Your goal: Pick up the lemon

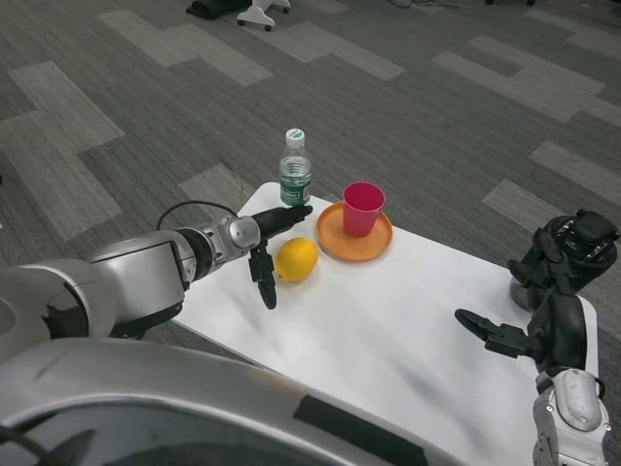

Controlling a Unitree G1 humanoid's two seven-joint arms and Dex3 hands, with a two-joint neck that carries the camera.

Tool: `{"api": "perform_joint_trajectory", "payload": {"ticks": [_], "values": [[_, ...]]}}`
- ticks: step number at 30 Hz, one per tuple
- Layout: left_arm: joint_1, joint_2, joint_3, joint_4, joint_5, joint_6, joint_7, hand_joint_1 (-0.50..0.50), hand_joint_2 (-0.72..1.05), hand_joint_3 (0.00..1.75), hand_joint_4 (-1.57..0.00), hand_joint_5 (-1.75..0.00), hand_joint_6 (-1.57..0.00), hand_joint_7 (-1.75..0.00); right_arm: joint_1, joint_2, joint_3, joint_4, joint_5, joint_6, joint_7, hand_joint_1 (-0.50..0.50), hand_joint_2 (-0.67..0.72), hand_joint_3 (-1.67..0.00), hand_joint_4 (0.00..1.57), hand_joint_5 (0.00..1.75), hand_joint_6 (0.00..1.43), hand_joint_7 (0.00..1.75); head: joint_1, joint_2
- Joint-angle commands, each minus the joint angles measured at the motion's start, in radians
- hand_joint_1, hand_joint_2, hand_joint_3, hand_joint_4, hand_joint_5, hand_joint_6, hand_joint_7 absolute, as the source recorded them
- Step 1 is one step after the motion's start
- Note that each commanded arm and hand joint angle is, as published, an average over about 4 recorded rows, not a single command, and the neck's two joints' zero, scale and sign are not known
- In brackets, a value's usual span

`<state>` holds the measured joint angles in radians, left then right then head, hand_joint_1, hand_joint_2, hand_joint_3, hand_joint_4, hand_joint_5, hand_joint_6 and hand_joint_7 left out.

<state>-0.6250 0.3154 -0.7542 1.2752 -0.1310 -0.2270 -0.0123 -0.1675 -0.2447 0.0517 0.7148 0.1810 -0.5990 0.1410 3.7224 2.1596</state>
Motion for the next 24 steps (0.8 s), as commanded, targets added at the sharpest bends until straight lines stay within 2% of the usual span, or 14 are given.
{"api": "perform_joint_trajectory", "payload": {"ticks": [1, 6, 8, 12, 14, 19, 24], "values": [[-0.028, -0.009, -0.016, 0.003, -0.001, 0.013, 0.016, 0.50, -0.17, 0.09, 0.00, 0.00, 0.00, 0.00, -0.027, 0.007, 0.000, 0.000, 0.006, -0.008, -0.001, 0.08, -0.22, -0.48, 0.00, 0.78, 0.00, 0.14, -0.010, 0.004], [-0.041, -0.016, -0.060, 0.003, -0.002, 0.029, 0.025, 0.50, -0.10, 0.09, 0.00, 0.00, 0.00, 0.00, -0.027, 0.009, 0.001, 0.000, 0.006, -0.008, -0.001, 0.08, -0.22, -0.48, 0.00, 0.78, 0.00, 0.14, -0.022, 0.004], [-0.048, -0.020, -0.102, 0.003, -0.004, 0.046, 0.034, 0.50, -0.02, 0.09, 0.00, 0.00, 0.00, 0.00, -0.027, 0.009, 0.002, 0.000, 0.006, -0.008, -0.001, 0.08, -0.22, -0.48, 0.00, 0.78, 0.00, 0.14, -0.022, 0.004], [-0.056, -0.024, -0.168, 0.003, -0.014, 0.070, 0.051, 0.50, 0.52, 0.09, 0.00, 0.00, 0.00, 0.00, -0.027, 0.009, 0.003, -0.001, 0.006, -0.008, -0.001, 0.08, -0.19, -0.48, 0.00, 0.78, 0.00, 0.10, -0.022, 0.002], [-0.058, -0.024, -0.190, 0.003, -0.019, 0.077, 0.052, 0.50, 0.65, 0.09, 0.00, 0.00, 0.00, 0.00, -0.027, 0.009, 0.004, -0.001, 0.006, -0.008, -0.001, 0.08, -0.19, -0.48, 0.00, 0.78, 0.00, 0.10, -0.019, 0.002], [-0.059, -0.023, -0.218, 0.003, -0.020, 0.086, 0.051, 0.50, 0.78, 0.09, 0.00, 0.00, 0.00, 0.00, -0.028, 0.009, 0.005, -0.002, 0.006, -0.010, -0.001, 0.08, -0.22, -0.48, 0.00, 0.78, 0.00, 0.09, -0.013, 0.003], [-0.061, -0.022, -0.239, 0.001, -0.020, 0.090, 0.050, 0.50, 0.78, 0.09, 0.00, 0.00, 0.00, 0.00, -0.029, 0.010, 0.005, -0.003, 0.006, -0.009, -0.001, 0.08, -0.22, -0.48, 0.00, 0.78, 0.00, 0.14, -0.010, 0.005]]}}
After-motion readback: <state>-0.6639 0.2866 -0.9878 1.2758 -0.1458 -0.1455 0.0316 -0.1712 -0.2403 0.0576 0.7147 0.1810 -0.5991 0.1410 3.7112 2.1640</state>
